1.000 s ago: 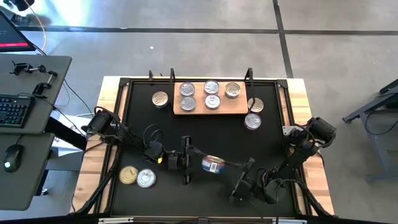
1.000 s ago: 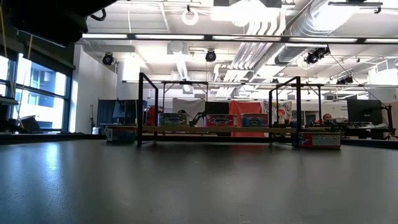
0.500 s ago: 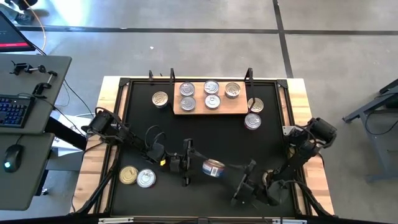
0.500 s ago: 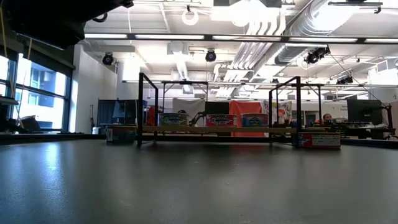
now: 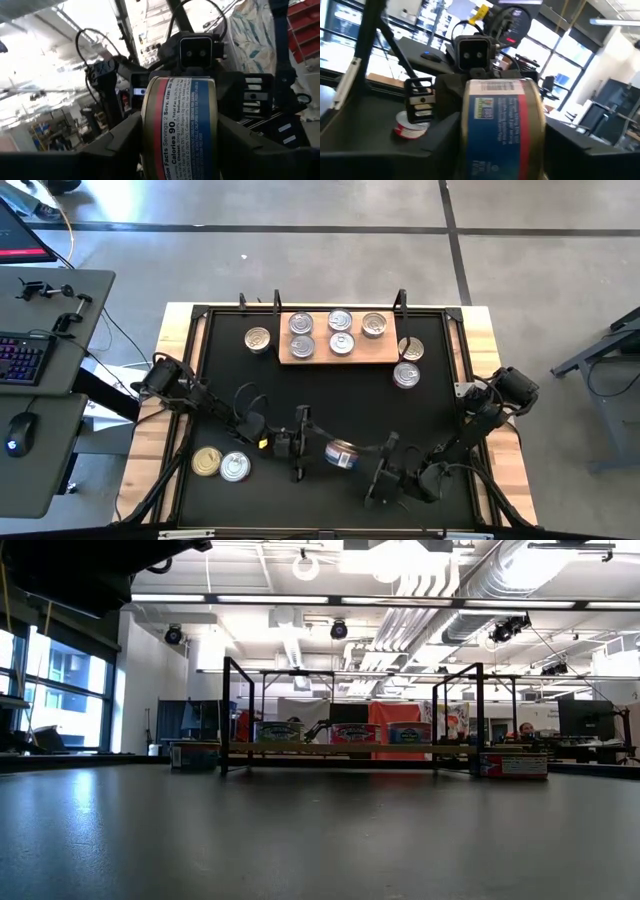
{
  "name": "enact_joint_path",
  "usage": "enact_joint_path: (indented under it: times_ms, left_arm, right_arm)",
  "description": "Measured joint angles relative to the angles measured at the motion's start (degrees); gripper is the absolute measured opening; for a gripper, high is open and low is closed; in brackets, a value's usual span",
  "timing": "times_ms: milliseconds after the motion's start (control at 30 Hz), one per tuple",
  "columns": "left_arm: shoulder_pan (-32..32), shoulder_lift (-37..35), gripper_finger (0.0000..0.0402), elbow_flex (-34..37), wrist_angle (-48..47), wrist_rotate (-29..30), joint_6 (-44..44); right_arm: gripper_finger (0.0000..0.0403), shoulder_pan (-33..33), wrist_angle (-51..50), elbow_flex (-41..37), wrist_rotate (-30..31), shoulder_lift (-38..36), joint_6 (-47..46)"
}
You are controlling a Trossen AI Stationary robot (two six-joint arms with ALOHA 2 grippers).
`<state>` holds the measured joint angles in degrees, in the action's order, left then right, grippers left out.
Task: Stack canned seafood by type on shelf
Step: Put the blue tuna can on the shelf aligned with the other blue tuna can
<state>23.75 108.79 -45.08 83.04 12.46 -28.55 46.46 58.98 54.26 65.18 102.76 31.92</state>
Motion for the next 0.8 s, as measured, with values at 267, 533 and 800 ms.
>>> enact_joint_path:
  times_ms: [267,533,800]
  left_arm:
    - [0.28,-0.32,0.0222,0.08,-8.12,15.88,3.11]
    - [3.76,-0.11,0.0242,0.06,-16.98,45.2,0.5]
    - [10.22,-0.72,0.0243,0.06,-16.87,56.0,0.34]
  right_arm:
    - [0.0176,3.04,-8.16,-0.09,13.08,-3.8,0.27]
    - [0.0176,8.08,-12.79,3.64,24.14,-7.94,11.68]
    - [0.0176,5.29,-21.67,4.22,21.2,-12.72,12.6]
